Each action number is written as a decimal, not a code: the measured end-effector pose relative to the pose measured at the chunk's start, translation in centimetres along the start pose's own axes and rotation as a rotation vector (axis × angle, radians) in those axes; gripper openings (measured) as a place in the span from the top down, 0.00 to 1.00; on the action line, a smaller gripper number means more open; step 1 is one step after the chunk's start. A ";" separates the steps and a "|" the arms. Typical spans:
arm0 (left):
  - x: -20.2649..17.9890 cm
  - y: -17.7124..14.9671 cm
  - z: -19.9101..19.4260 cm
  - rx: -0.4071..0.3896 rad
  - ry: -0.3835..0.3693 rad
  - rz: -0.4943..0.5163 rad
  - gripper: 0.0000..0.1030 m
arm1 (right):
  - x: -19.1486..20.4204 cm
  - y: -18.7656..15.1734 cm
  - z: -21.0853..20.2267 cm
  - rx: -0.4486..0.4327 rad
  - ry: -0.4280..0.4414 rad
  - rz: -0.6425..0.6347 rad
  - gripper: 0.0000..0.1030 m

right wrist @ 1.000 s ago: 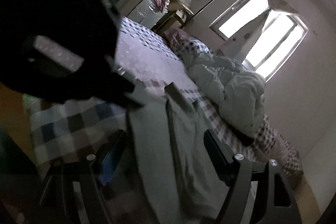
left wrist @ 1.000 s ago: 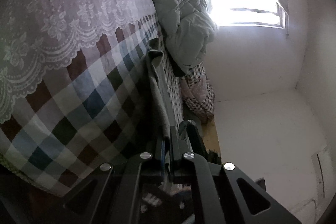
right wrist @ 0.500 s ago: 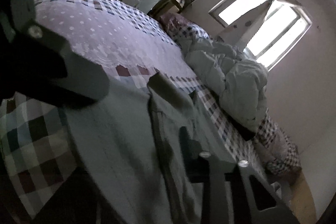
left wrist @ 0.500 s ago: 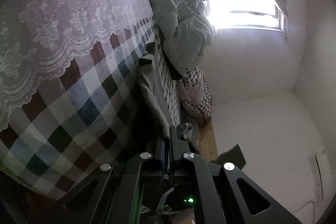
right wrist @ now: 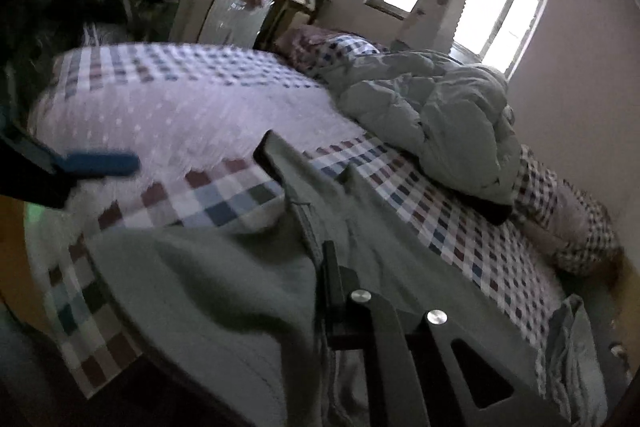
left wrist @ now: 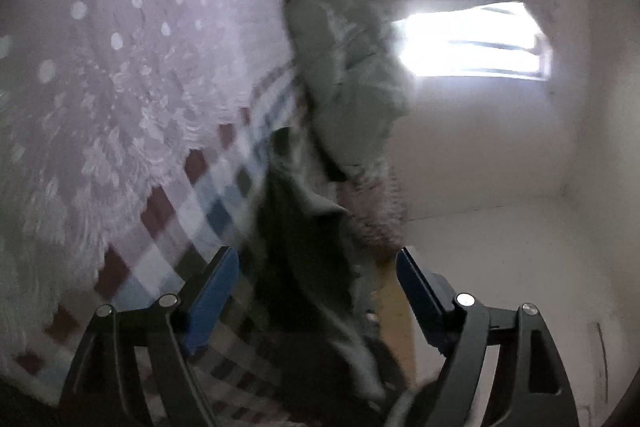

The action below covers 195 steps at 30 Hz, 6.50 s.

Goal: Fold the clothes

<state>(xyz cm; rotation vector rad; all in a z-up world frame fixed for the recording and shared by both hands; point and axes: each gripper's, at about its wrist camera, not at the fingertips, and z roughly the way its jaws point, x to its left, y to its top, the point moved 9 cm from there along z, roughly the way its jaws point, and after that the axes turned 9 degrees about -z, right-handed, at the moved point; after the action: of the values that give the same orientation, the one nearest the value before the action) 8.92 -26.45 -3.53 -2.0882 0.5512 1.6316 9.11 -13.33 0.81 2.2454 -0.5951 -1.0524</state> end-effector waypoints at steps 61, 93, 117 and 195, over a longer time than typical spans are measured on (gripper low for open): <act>-9.7 7.6 14.4 0.249 0.308 0.440 0.91 | 1.6 1.9 -6.6 -0.141 0.155 0.265 0.97; -14.5 -14.8 34.5 0.333 0.426 0.469 0.91 | -14.8 -17.8 -16.5 -0.092 -0.043 0.834 0.97; -7.9 -22.8 47.1 0.363 0.676 0.583 0.66 | -19.1 -32.5 -14.3 0.055 -0.044 1.206 0.93; -4.1 -9.3 32.5 0.293 0.319 0.536 0.48 | -18.8 -33.8 -11.0 0.464 0.081 0.863 0.91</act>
<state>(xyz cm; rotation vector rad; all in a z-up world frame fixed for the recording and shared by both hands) -12.95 -0.41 -5.62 -2.0908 1.4656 1.3528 11.72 26.23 -5.93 1.9975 -1.7015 -0.3956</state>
